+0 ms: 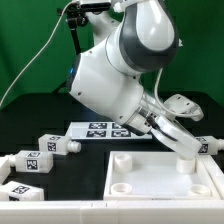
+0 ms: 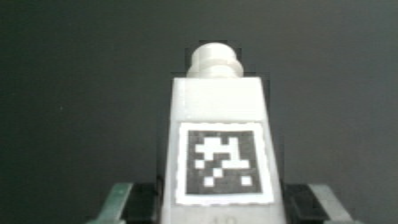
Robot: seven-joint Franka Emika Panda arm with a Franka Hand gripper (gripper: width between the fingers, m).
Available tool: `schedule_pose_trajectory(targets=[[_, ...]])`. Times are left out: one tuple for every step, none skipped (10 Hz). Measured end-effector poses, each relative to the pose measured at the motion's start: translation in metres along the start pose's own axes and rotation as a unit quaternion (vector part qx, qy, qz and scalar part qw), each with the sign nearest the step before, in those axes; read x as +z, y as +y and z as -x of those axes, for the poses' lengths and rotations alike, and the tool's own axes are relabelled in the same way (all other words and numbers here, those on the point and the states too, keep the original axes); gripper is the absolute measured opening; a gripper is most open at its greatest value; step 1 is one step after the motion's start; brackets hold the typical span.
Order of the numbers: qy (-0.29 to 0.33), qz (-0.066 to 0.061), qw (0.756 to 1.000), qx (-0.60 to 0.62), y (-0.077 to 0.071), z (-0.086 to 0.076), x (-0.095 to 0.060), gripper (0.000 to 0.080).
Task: Assemble one leg
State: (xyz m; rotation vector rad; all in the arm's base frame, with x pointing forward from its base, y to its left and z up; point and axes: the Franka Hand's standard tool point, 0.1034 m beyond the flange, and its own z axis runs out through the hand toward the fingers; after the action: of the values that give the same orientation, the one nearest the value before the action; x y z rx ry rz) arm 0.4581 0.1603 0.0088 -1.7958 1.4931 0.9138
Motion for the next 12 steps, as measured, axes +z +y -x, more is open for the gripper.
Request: schedule_pose_trajectory(targets=[[0.002,-0.001,1.0,-0.005,-0.002,-0.003,-0.012,0.0284],[-0.002,0.001,1.0,-0.014,-0.006,0.002,-0.03,0.0284],[-0.007,-0.001,1.0,-0.023,-0.012,0.012,-0.047,0.0284],[-0.003,-0.002,1.0,-0.023,-0.018,0.02,-0.059,0.0284],[0.005,-0.005,1.0,-0.028,-0.024,0.03,-0.07,0.0284],[0.004,-0.005,0.999,-0.031,-0.025,0.034,-0.072,0.0284],[0.014,-0.007,1.0,-0.026,-0.026,0.029,-0.071,0.0284],[0.048,-0.016,0.998,-0.026,-0.031,0.028,-0.071,0.0284],[0.091,-0.022,0.995,-0.028,-0.035,0.029,-0.072,0.0284],[0.126,-0.01,0.991,-0.041,-0.036,0.03,-0.073,0.0284],[0.177,0.048,0.979,-0.091,-0.04,0.024,-0.087,0.0284],[0.231,0.065,0.963,-0.123,-0.056,0.03,-0.102,0.0284]])
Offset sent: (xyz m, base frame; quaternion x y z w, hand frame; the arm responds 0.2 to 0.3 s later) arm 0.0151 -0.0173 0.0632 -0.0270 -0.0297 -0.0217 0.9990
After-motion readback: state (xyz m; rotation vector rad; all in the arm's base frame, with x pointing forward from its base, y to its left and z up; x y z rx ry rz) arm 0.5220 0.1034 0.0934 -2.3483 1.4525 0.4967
